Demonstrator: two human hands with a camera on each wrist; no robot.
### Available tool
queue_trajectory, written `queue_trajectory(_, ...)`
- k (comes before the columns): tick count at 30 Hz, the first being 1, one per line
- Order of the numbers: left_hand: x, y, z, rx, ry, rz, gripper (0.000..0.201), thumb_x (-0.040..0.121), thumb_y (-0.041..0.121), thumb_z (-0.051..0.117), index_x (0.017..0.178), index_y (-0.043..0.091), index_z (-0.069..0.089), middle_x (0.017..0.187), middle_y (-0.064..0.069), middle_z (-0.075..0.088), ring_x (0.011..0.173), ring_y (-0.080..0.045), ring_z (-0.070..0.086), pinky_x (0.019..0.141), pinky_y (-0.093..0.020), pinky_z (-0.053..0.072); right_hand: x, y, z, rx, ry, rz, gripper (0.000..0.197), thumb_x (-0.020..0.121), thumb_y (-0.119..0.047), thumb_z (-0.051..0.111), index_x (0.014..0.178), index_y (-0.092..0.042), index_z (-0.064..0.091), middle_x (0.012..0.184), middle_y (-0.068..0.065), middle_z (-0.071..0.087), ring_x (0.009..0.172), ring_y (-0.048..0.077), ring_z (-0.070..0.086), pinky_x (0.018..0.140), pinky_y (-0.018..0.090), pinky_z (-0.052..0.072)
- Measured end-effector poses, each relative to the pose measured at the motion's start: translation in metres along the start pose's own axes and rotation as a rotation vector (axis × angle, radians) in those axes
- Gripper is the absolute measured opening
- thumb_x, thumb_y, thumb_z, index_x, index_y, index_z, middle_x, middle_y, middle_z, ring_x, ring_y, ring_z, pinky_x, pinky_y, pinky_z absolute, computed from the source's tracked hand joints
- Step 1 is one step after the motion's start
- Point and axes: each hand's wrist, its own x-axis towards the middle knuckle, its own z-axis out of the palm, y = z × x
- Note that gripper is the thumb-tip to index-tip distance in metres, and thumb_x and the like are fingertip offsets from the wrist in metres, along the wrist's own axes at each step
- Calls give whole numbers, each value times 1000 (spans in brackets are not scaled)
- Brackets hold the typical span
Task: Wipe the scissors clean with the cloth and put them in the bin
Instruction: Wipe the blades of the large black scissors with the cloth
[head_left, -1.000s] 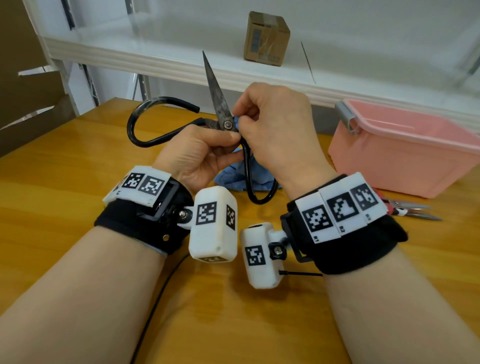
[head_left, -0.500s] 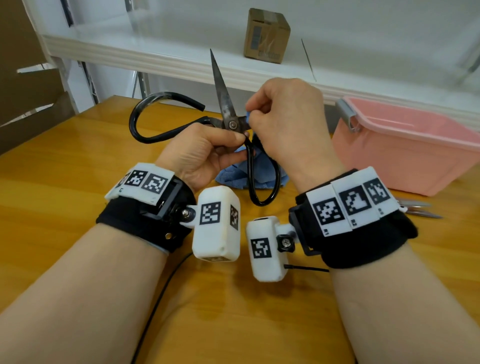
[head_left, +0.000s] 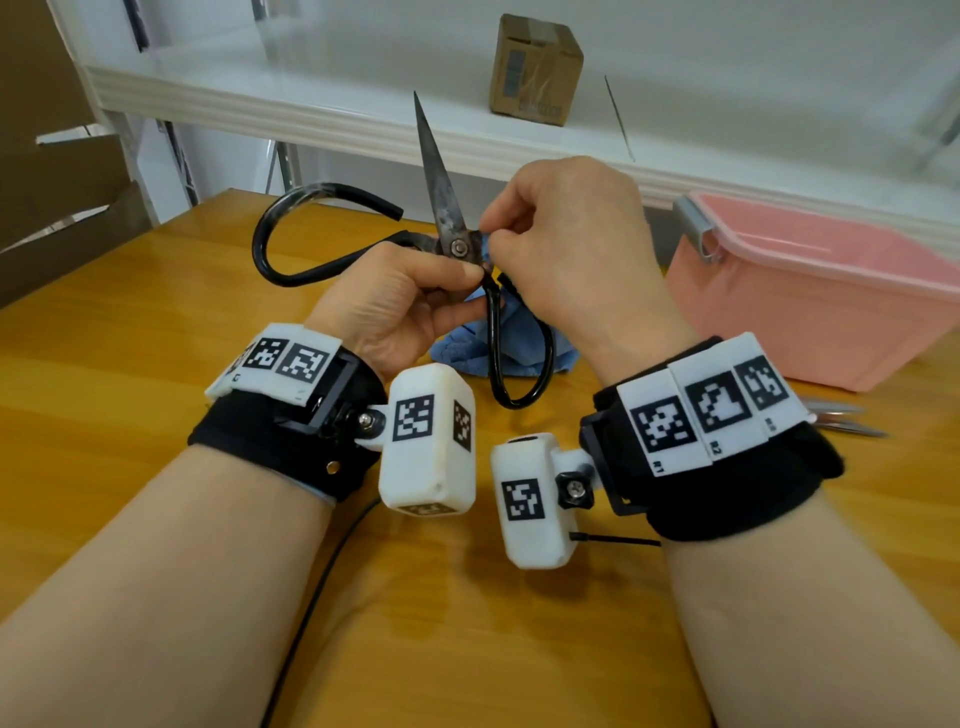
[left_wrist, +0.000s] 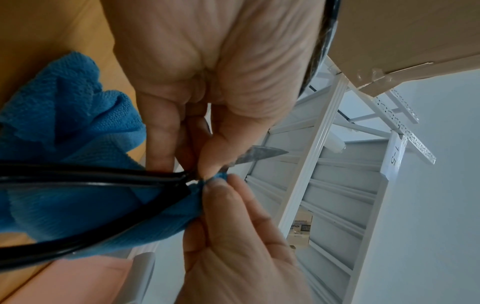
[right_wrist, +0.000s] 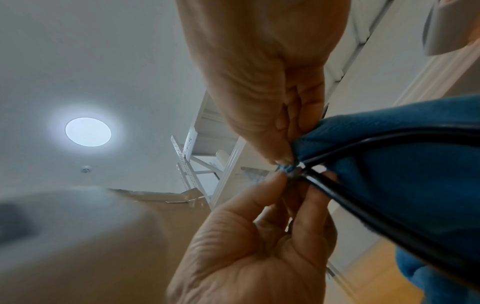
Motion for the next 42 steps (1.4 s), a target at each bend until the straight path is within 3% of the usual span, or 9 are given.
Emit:
queue_trajectory(5,0,1,-1,-10,-3,-10,17,85,-13,53,91,-4,66,79,-10,68,77,-20,70,63,-27,59,-3,-2,1,-16,-1,22,13,82,-24,66,88,-33,73,90,-13,69,92,10,65,78,38,57)
queue_trajectory(9,2,0,0,-12,14,-26,19,85,-12,55,102,-10,63,85,-13,68,78,-21,70,78,-35,60,0,6,-2,-48,50,65,13,84,-21,65,87,-31,73,92,-10,70,93,11,65,81,41,57)
queue_trajectory(14,2,-2,-1,-44,17,7,17,85,-9,56,96,-2,66,85,-9,68,80,-18,68,68,-28,60,-3,-5,0,-16,-38,17,12,83,-24,66,87,-34,72,90,-14,69,92,8,64,77,36,57)
queue_trajectory(22,2,-1,1,-14,42,-14,9,87,-7,56,88,-4,65,73,-9,69,71,-15,68,80,-32,58,2,8,-3,-34,50,90,14,83,-18,64,85,-29,73,91,-11,69,91,11,65,79,39,57)
queue_trajectory(30,4,-3,2,-48,58,19,6,87,1,63,82,3,66,71,-5,67,69,-12,65,77,-27,57,2,4,-2,-18,18,23,18,84,-18,62,92,-30,73,92,-12,69,92,9,64,83,39,56)
queue_trajectory(36,5,-2,-2,-69,19,29,9,85,-3,63,93,-3,67,85,-9,69,83,-17,67,73,-26,60,4,3,4,-18,57,-31,15,87,-22,62,92,-33,71,102,-5,67,94,14,64,81,41,56)
queue_trajectory(40,7,-3,-3,-62,2,23,17,85,-3,63,102,-5,66,108,-14,66,111,-27,63,86,-32,57,0,1,4,-43,78,-82,17,84,-18,60,93,-30,69,97,-6,66,92,17,62,83,43,53)
queue_trajectory(42,7,-2,-3,-69,-6,26,17,85,-4,63,102,-4,67,111,-14,65,113,-27,62,89,-33,57,-1,-1,3,-19,123,-94,17,81,-18,60,90,-29,69,90,-7,66,88,17,62,81,43,52)
